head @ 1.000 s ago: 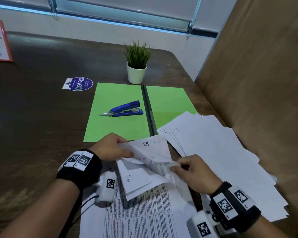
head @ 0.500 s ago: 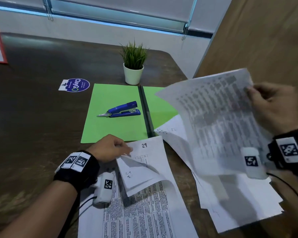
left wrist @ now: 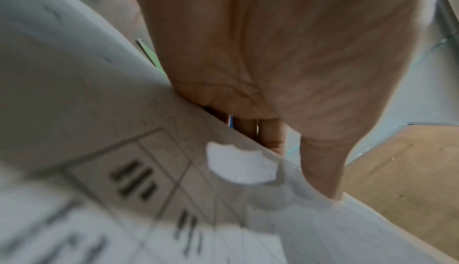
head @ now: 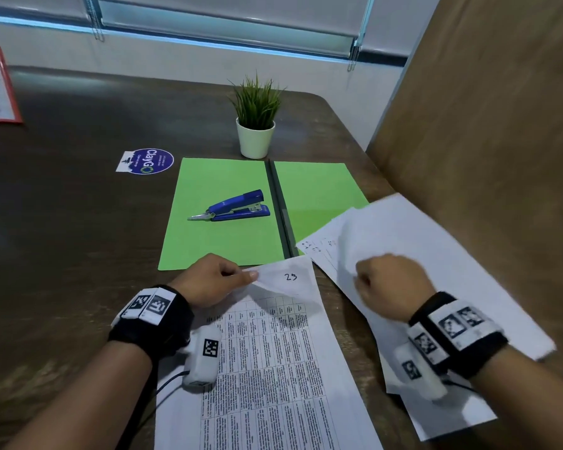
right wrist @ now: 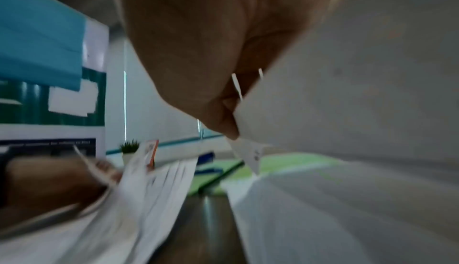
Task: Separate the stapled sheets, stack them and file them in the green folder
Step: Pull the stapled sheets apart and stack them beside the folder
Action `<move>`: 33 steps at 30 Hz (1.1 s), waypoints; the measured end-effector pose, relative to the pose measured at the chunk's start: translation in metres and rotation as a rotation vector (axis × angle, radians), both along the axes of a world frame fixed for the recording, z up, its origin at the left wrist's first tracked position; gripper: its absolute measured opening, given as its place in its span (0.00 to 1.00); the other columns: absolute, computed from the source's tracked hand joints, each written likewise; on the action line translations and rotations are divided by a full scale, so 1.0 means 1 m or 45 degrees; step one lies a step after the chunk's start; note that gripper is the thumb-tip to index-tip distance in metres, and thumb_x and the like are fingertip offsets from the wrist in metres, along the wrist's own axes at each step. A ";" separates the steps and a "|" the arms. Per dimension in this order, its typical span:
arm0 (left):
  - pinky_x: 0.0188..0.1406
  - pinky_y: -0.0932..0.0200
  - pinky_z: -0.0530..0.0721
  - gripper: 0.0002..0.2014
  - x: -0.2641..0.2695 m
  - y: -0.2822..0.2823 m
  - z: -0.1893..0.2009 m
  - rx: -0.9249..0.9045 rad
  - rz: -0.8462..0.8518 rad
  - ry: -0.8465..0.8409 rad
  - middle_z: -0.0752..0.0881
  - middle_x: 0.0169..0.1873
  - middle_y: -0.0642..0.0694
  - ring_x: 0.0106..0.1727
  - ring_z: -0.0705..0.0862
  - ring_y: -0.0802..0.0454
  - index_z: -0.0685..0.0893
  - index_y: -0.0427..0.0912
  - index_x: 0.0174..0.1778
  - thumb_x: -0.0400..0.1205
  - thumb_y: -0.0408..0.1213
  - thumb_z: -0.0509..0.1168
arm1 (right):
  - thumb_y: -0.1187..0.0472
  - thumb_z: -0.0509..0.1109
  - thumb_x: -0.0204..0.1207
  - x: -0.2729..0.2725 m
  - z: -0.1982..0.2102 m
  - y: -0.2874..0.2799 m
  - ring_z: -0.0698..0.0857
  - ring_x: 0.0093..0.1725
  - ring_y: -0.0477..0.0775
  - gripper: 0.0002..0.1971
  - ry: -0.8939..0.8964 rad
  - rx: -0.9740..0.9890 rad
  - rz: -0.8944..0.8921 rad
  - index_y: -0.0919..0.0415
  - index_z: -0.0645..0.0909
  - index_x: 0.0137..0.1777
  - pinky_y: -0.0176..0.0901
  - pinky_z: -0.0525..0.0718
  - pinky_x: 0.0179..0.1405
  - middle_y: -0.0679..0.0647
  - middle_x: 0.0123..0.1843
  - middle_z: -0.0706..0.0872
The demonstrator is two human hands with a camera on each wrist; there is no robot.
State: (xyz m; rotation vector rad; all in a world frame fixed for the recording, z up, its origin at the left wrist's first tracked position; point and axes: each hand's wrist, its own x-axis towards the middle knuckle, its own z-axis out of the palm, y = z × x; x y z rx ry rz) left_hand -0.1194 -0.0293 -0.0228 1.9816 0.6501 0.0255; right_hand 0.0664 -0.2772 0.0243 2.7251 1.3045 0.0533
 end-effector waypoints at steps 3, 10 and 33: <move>0.26 0.64 0.70 0.24 0.002 0.001 -0.003 -0.026 0.033 -0.005 0.72 0.13 0.59 0.17 0.67 0.63 0.86 0.52 0.19 0.81 0.55 0.70 | 0.49 0.61 0.82 0.003 -0.028 0.002 0.81 0.43 0.62 0.20 0.169 -0.083 -0.080 0.54 0.65 0.30 0.43 0.69 0.38 0.54 0.40 0.81; 0.31 0.60 0.71 0.30 0.005 0.001 -0.014 0.042 0.150 -0.028 0.70 0.16 0.50 0.19 0.68 0.53 0.76 0.44 0.17 0.81 0.59 0.68 | 0.52 0.63 0.81 0.028 -0.022 0.002 0.85 0.45 0.62 0.13 0.042 0.073 -0.154 0.53 0.74 0.35 0.43 0.71 0.38 0.54 0.39 0.84; 0.31 0.59 0.65 0.34 0.007 0.000 -0.011 0.152 0.140 0.017 0.63 0.15 0.53 0.19 0.62 0.51 0.68 0.46 0.14 0.80 0.62 0.69 | 0.61 0.76 0.77 -0.057 -0.054 0.031 0.75 0.27 0.43 0.14 1.057 1.114 -0.154 0.59 0.83 0.30 0.39 0.76 0.33 0.44 0.25 0.79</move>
